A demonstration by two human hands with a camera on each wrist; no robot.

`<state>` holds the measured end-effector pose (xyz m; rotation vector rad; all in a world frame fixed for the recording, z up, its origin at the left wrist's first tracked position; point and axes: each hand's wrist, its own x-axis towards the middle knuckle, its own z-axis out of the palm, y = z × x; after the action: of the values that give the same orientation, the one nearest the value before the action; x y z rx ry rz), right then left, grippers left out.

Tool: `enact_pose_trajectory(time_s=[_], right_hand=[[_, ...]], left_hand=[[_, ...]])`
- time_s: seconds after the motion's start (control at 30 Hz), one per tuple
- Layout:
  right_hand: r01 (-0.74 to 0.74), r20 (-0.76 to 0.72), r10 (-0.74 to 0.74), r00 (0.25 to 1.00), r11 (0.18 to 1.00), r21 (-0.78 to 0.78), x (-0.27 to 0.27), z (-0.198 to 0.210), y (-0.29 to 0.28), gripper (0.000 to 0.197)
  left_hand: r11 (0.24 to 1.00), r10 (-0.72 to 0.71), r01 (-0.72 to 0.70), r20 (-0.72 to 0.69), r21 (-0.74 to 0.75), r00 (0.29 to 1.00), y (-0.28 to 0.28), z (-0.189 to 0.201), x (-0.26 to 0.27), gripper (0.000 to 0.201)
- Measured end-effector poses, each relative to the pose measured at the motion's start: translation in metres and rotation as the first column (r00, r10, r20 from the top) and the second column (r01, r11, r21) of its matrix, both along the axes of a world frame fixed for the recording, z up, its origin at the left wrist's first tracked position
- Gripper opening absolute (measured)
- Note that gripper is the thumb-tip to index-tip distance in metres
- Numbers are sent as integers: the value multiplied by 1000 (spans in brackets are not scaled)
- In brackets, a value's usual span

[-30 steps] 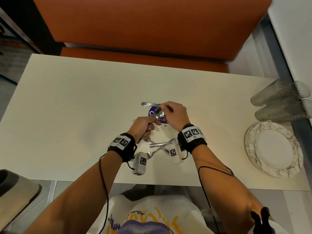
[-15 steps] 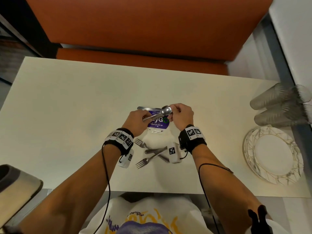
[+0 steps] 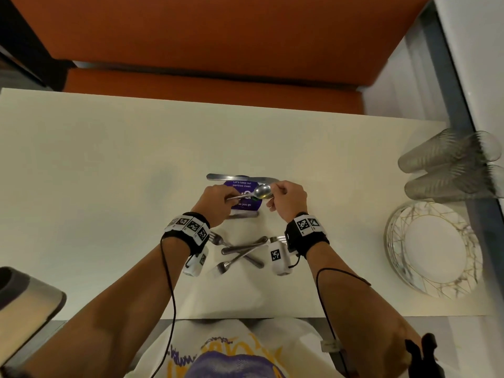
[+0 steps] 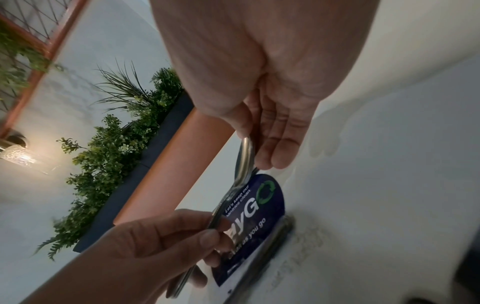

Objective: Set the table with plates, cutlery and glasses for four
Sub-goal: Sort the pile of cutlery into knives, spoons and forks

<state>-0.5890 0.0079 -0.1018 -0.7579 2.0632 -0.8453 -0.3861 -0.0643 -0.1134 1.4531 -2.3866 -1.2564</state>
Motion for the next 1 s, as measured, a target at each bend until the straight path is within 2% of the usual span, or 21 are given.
enact_pose_trajectory(time_s=[0.3,0.5,1.0], right_hand=[[35,-14,-34,999,998,58,13,-9,-9,20],[64,-44,-59,997,992,105,17,-15,-8,17],[79,-83,-71,994,992,94,10,-16,-9,20]], left_hand=[[991,13,-7,45,-133,999,-17,-11,1,21],[953,-2,37,116,-300,993,-17,-16,-4,6],[944,13,10,68,-329,998,-14,-28,-8,16]])
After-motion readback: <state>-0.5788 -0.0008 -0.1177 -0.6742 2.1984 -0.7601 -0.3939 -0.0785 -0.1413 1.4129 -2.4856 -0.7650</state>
